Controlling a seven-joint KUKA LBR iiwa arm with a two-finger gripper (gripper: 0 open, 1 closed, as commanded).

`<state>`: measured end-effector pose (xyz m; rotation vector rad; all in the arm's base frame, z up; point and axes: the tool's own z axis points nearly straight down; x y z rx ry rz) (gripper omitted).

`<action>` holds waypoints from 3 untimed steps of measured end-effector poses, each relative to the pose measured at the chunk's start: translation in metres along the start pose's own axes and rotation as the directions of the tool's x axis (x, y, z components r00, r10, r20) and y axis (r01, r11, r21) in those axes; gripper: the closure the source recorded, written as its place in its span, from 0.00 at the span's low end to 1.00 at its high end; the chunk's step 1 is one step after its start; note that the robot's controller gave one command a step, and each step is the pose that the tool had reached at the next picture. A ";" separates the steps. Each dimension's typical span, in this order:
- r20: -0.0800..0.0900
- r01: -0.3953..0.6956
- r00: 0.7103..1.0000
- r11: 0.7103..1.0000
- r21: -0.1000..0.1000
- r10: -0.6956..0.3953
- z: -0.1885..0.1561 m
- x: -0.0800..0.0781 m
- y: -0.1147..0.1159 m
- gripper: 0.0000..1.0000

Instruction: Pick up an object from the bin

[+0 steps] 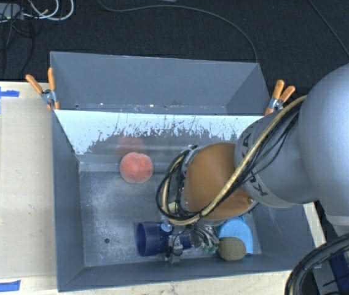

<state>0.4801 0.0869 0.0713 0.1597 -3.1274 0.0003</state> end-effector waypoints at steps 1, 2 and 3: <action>-0.002 0.000 1.000 1.000 0.000 0.001 -0.017 0.001 0.000 1.00; 0.002 -0.001 1.000 1.000 0.000 0.001 -0.026 0.000 0.000 1.00; -0.005 -0.002 1.000 1.000 0.000 0.002 -0.033 0.001 0.000 1.00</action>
Offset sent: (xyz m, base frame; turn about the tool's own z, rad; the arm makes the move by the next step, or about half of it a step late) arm -0.0001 0.0000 0.0321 0.0000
